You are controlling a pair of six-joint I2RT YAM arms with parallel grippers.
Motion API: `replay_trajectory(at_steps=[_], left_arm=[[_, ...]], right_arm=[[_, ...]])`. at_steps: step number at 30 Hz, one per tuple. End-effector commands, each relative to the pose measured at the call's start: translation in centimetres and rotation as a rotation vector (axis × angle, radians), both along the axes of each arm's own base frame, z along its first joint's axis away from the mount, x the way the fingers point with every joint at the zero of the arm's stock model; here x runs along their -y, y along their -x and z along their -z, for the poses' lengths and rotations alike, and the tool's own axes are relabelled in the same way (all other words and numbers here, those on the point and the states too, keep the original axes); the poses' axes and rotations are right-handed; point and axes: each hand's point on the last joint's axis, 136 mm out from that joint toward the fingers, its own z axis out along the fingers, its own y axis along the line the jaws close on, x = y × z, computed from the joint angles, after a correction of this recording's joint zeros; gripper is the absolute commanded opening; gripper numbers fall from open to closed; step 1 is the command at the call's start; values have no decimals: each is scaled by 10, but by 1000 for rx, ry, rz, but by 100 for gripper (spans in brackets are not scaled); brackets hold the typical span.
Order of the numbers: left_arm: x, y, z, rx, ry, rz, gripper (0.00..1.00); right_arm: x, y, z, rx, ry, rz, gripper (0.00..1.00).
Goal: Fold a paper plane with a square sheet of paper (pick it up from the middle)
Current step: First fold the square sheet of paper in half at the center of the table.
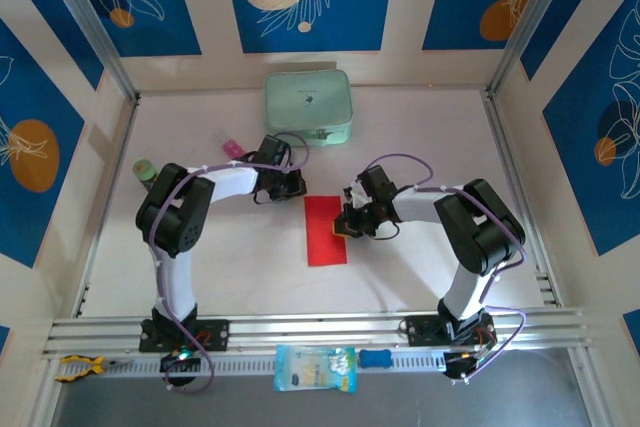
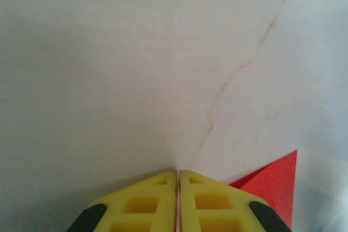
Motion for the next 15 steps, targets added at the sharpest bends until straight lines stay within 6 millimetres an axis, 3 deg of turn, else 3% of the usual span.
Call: replay_trajectory(at_steps=[1,7,11,15], left_arm=[[-18,-6,-11,16,-38,-39,10],[-4,6,-39,50,23,6,12],[14,30,-51,54,84,87,12],[39,58,-50,-12,195,166,13]], right_arm=[[42,40,50,-152,232,26,0],[42,40,50,-150,232,29,0],[43,39,49,-148,235,30,0],[43,39,50,-147,237,32,0]])
